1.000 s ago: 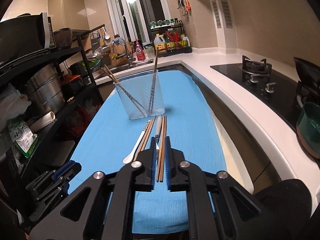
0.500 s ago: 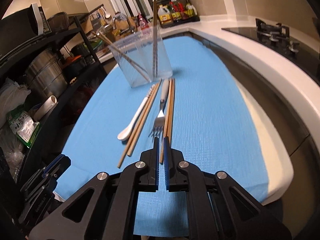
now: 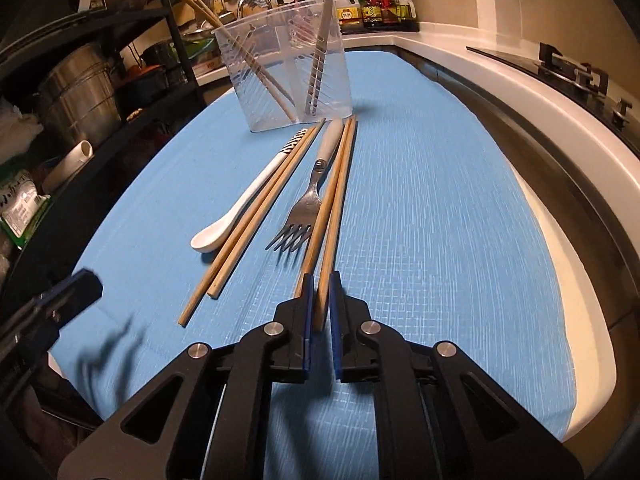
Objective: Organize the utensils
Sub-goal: 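Grasp a wooden chopstick with the right gripper while the left gripper approaches the white spoon, then grasp the white spoon by its bowl with the left gripper while the right gripper holds the chopstick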
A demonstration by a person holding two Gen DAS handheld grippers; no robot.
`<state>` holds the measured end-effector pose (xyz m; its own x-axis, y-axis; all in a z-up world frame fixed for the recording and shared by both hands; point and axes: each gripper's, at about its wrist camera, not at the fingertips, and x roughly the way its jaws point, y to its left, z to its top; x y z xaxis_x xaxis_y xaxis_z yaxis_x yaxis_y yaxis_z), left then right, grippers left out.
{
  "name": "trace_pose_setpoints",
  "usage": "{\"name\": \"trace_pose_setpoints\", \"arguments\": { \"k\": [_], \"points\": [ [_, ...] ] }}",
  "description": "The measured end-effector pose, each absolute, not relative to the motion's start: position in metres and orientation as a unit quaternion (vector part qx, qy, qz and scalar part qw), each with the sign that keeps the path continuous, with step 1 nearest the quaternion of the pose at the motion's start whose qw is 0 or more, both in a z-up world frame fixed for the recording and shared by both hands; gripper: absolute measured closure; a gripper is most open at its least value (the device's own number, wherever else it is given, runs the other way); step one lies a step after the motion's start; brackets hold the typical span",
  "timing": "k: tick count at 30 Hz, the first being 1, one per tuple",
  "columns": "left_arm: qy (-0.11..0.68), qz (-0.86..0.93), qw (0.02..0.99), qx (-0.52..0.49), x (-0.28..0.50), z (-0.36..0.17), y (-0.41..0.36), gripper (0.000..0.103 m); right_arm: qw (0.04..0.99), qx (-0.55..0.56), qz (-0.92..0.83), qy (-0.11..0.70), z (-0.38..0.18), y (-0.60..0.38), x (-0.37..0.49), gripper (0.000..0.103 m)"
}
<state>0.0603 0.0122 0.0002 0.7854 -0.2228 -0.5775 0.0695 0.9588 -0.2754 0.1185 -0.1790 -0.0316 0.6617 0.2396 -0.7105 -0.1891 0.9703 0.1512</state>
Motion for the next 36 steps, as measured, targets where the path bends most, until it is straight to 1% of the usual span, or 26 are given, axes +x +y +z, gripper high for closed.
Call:
{"name": "trace_pose_setpoints", "arguments": {
  "k": [4, 8, 14, 18, 21, 23, 24, 25, 29, 31, 36],
  "points": [
    [0.34, -0.08, 0.925, -0.148, 0.094, 0.001, 0.011, 0.086, 0.92, -0.001, 0.102, 0.379, -0.033, -0.173, 0.113, 0.096],
    [0.376, -0.081, 0.907, -0.172, 0.129, -0.012, 0.003, 0.086, 0.925, -0.015, 0.091, 0.369, -0.033, -0.175, 0.11, 0.096],
    [0.411, -0.072, 0.891, -0.177, 0.152, -0.029, -0.016, 0.085, 0.929, -0.024, 0.084, 0.359, -0.032, -0.194, 0.108, 0.097],
    [0.393, -0.064, 0.909, -0.124, 0.145, -0.03, -0.031, 0.085, 0.931, -0.025, 0.09, 0.352, -0.034, -0.2, 0.107, 0.096],
    [0.388, -0.067, 0.913, -0.106, 0.141, -0.028, -0.035, 0.085, 0.933, -0.046, 0.096, 0.343, -0.035, -0.197, 0.103, 0.093],
    [0.386, -0.068, 0.916, -0.088, 0.138, -0.028, -0.041, 0.084, 0.933, -0.047, 0.101, 0.342, -0.035, -0.198, 0.103, 0.093],
    [0.385, -0.066, 0.917, -0.083, 0.139, -0.027, -0.041, 0.085, 0.933, -0.045, 0.102, 0.342, -0.035, -0.199, 0.103, 0.093],
    [0.385, -0.066, 0.917, -0.078, 0.138, -0.027, -0.042, 0.09, 0.933, -0.043, 0.102, 0.341, -0.035, -0.199, 0.102, 0.093],
    [0.38, -0.044, 0.919, -0.096, 0.136, -0.026, -0.033, 0.092, 0.938, -0.048, 0.101, 0.329, -0.038, -0.198, 0.098, 0.093],
    [0.376, -0.03, 0.921, -0.097, 0.132, -0.026, -0.026, 0.093, 0.939, -0.042, 0.097, 0.327, -0.038, -0.199, 0.096, 0.096],
    [0.362, 0.009, 0.928, -0.088, 0.111, -0.026, -0.003, 0.093, 0.943, -0.033, 0.078, 0.323, -0.039, -0.198, 0.091, 0.096]
  ]
}}
